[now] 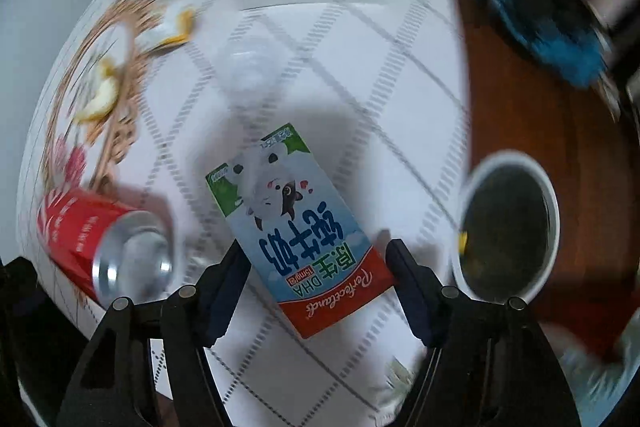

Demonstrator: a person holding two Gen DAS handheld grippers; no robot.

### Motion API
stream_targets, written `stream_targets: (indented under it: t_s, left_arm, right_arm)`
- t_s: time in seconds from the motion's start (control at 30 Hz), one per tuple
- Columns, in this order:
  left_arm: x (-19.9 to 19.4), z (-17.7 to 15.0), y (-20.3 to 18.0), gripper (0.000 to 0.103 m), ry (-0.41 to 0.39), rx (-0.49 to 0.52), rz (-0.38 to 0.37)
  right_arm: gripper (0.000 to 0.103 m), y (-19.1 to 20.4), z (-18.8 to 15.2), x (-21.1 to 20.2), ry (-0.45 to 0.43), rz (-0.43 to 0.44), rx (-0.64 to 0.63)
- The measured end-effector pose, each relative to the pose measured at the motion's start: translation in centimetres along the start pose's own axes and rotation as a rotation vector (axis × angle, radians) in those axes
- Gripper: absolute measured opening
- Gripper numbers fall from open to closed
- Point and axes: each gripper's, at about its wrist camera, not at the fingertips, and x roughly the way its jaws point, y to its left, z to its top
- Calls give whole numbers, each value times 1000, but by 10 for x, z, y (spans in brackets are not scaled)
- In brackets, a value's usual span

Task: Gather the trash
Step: 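Grasp the red cola can with the left tool while the right grasps the milk carton, then carry the can and carton over the bin and open both tools to drop them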

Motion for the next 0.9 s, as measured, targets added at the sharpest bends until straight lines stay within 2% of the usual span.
stream_targets:
  t_s: [0.07, 0.1, 0.13, 0.17, 0.2, 0.27, 0.33, 0.4, 0.47, 0.53, 0.67, 0.77, 0.8, 0.83, 0.9]
  left_arm:
    - [10, 7, -3, 101, 3, -57, -26]
    - [14, 10, -5, 95, -2, -77, -27]
    - [17, 12, -8, 82, -13, -84, -14]
    - [19, 15, -10, 76, -22, -80, -3]
    - [19, 18, -14, 76, -34, -62, 5]
    - [18, 21, -20, 75, -46, -1, 36]
    - [15, 24, -29, 73, -58, 114, 96]
    - [16, 29, -39, 73, -46, 260, 156]
    - [19, 34, -47, 73, -17, 357, 189]
    - [22, 40, -54, 74, -12, 404, 221]
    - [40, 47, -59, 73, 13, 404, 261]
    - [52, 46, -54, 73, 18, 379, 273]
    - [54, 44, -51, 72, 11, 371, 269]
    - [56, 43, -51, 66, 5, 370, 270]
    - [55, 40, -48, 66, -19, 374, 266]
  right_arm:
    - [70, -14, -6, -1, 0, 3, 55]
    - [70, -20, -7, -1, 0, 16, 77]
    - [70, -23, -9, -1, 2, 29, 91]
    - [70, -26, -11, -1, 12, 37, 101]
    - [71, -29, -10, 1, 34, 48, 106]
    - [72, -30, -8, 3, 68, 80, 107]
    - [75, -35, -8, 0, 69, 105, 97]
    - [75, -30, -8, -2, 56, 99, 79]
    - [75, -29, -6, -3, 49, 88, 52]
    - [75, -22, 1, -1, 45, 79, 29]
    - [75, -10, 10, 6, 31, 61, 6]
    - [62, -2, 14, 6, 1, 21, -16]
    - [61, 2, 13, 6, -5, 12, -23]
    - [59, 4, 14, 6, -7, 11, -22]
    - [58, 6, 16, 6, -12, 7, -25]
